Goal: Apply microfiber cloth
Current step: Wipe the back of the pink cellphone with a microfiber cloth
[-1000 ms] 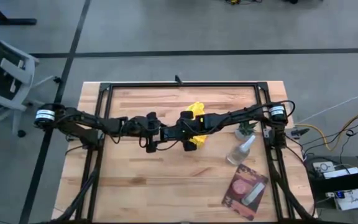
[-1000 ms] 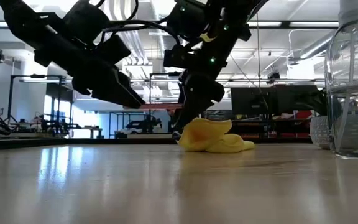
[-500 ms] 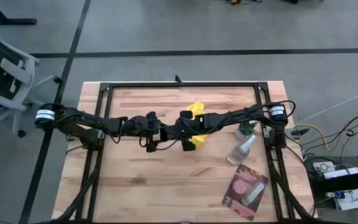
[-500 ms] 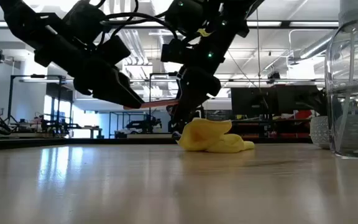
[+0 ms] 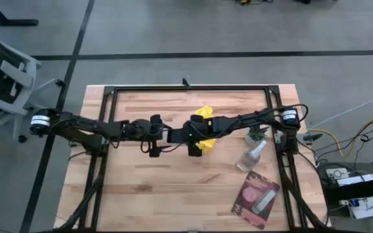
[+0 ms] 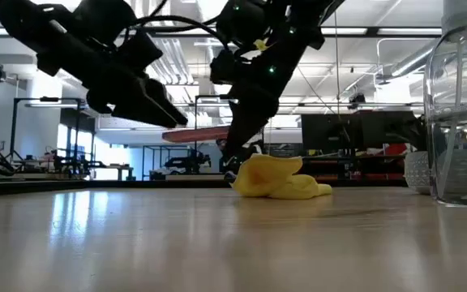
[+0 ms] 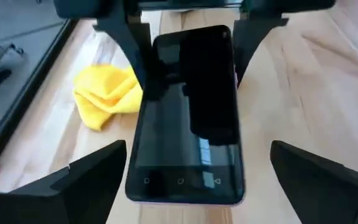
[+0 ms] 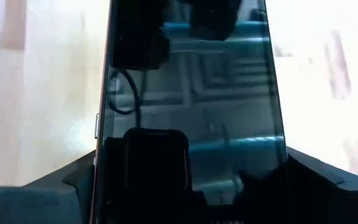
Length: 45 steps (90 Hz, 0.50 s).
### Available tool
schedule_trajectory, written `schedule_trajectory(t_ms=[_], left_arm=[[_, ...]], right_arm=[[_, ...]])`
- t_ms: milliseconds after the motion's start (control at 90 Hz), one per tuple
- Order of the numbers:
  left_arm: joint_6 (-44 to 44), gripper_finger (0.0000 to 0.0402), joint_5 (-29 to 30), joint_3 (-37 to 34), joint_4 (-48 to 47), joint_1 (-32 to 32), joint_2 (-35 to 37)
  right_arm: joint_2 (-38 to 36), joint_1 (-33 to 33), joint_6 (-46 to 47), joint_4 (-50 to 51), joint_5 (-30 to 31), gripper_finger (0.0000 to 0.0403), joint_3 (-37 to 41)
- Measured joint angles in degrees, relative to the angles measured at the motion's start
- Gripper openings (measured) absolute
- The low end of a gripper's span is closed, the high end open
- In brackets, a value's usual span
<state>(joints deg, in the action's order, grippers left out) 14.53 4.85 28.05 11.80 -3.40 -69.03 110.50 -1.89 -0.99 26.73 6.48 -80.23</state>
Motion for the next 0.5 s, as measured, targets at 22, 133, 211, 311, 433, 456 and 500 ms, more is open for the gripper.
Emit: schedule_trajectory(t_ms=[22,133,211,311,433,456,500], left_arm=[[0.57,0.0372,0.03,0.0,-0.11,0.0,0.16],[2.91,0.0367,1.27,0.0,-0.38,0.4,0.65],[3.71,0.0362,6.06,0.0,-0.83,2.25,1.08],[6.75,0.0357,15.24,0.0,-1.73,6.89,1.89],[10.96,0.0351,29.03,0.02,-2.36,14.57,2.8],[11.79,0.0351,31.74,0.02,-2.43,16.02,2.91],[13.58,0.0351,37.41,0.02,-2.62,18.92,3.02]], right_arm=[[0.0,0.02,0.57,-0.01,-0.69,0.031,0.0],[0.0,0.09,4.54,0.16,-5.07,0.0311,0.0],[0.0,0.07,7.64,0.21,-9.25,0.0312,0.0],[0.0,0.02,11.67,0.23,-14.9,0.031,0.0],[0.0,0.1,16.57,0.14,-19.49,0.031,0.01],[0.0,0.11,17.36,0.09,-20.13,0.031,0.02],[0.0,0.11,18.94,0.01,-21.55,0.031,0.02]])
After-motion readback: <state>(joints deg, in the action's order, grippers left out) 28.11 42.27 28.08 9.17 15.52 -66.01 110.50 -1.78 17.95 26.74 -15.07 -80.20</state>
